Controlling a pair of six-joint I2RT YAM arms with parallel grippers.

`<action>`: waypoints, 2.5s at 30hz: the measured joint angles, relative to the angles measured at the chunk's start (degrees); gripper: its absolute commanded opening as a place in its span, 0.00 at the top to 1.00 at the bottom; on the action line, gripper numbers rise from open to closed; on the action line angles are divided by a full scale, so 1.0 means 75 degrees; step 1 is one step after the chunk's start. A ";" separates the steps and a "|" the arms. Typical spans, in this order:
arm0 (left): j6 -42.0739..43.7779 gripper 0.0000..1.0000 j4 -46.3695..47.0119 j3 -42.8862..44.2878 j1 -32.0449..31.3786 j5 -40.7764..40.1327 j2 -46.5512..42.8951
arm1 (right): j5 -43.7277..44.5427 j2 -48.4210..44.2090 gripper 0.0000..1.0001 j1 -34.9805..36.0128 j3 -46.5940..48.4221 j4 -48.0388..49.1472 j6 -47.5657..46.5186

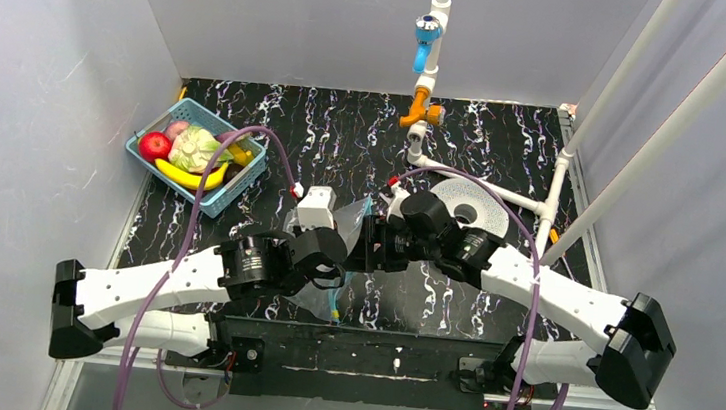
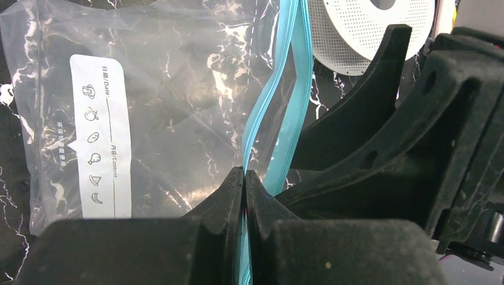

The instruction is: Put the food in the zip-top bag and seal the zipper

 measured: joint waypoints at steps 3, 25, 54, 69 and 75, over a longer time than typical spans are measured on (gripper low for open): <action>-0.0006 1.00 0.0041 0.0000 0.0003 -0.0006 -0.0119 | 0.0466 0.0032 0.35 0.0367 0.0204 -0.0134 -0.0067; 0.0143 0.83 -0.1110 0.0268 0.0009 -0.0388 -0.1460 | 0.3984 -0.0035 0.99 0.1839 0.1585 -0.1950 -0.1652; 0.1134 1.00 -0.0539 0.0102 0.0015 0.0114 -0.1743 | 0.5112 0.0562 0.62 0.2270 0.3086 -0.2430 -0.3034; 0.1294 1.00 0.0458 -0.0195 0.0592 0.0935 -0.1682 | 0.6633 0.0618 0.98 0.2299 0.3337 -0.2518 -0.4097; 0.1279 1.00 0.1647 -0.0402 0.2241 0.2687 -0.0647 | 0.7516 -0.0268 0.99 0.2299 0.2579 -0.2661 -0.4220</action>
